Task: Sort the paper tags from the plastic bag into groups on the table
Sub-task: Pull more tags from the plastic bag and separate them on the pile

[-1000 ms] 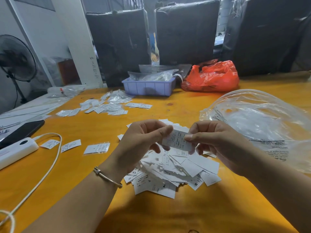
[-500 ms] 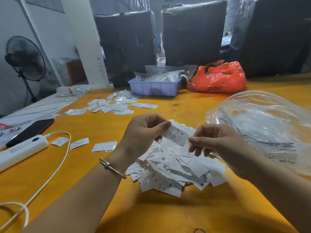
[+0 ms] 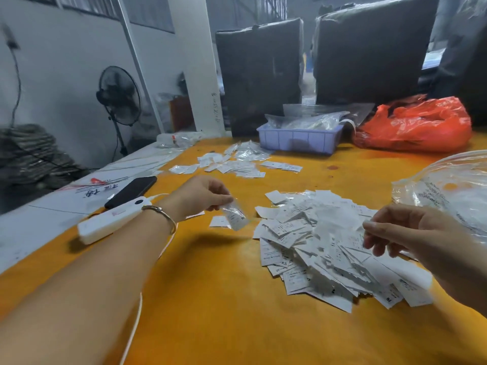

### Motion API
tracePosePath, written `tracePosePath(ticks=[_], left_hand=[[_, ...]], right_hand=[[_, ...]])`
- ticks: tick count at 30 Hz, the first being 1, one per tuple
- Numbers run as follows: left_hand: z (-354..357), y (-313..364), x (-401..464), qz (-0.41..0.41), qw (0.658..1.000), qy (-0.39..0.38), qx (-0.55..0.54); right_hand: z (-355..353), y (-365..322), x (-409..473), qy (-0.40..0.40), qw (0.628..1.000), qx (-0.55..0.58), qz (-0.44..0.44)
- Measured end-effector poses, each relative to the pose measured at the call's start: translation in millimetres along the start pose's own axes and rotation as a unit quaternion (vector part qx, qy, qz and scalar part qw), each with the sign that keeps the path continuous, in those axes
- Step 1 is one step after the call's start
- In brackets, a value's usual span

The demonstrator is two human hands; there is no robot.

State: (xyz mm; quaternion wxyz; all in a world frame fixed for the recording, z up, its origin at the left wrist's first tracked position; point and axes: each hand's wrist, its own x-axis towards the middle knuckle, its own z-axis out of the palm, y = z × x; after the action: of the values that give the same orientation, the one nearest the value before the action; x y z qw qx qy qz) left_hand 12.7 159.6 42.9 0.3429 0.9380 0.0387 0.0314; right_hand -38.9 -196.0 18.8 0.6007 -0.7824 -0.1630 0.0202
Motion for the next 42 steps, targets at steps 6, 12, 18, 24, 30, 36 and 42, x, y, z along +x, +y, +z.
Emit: tracePosePath(ticks=[6, 12, 18, 24, 30, 36, 42], left_hand=[[11, -29, 21, -0.005, 0.998, -0.013, 0.064], [23, -34, 35, 0.002, 0.990, 0.016, 0.139], [27, 3, 27, 0.055, 0.987, 0.091, 0.117], [91, 86, -11, 0.221, 0.974, 0.016, 0.039], [139, 104, -29, 0.266, 0.962, 0.033, 0.052], [146, 89, -28, 0.288, 0.956, 0.060, 0.006], [148, 85, -27, 0.308, 0.949, 0.064, 0.008]], right_hand=[[-4, 4, 4, -0.006, 1.000, -0.011, -0.002], [-2, 7, 5, -0.002, 1.000, -0.010, -0.014], [-4, 10, 6, 0.034, 0.997, -0.047, -0.043], [-12, 8, 5, 0.132, 0.958, -0.220, -0.129], [-29, 13, 6, 0.159, 0.894, -0.396, -0.138], [-63, 14, 16, 0.248, 0.787, -0.564, -0.014], [-98, 26, 13, 0.215, 0.761, -0.591, 0.157]])
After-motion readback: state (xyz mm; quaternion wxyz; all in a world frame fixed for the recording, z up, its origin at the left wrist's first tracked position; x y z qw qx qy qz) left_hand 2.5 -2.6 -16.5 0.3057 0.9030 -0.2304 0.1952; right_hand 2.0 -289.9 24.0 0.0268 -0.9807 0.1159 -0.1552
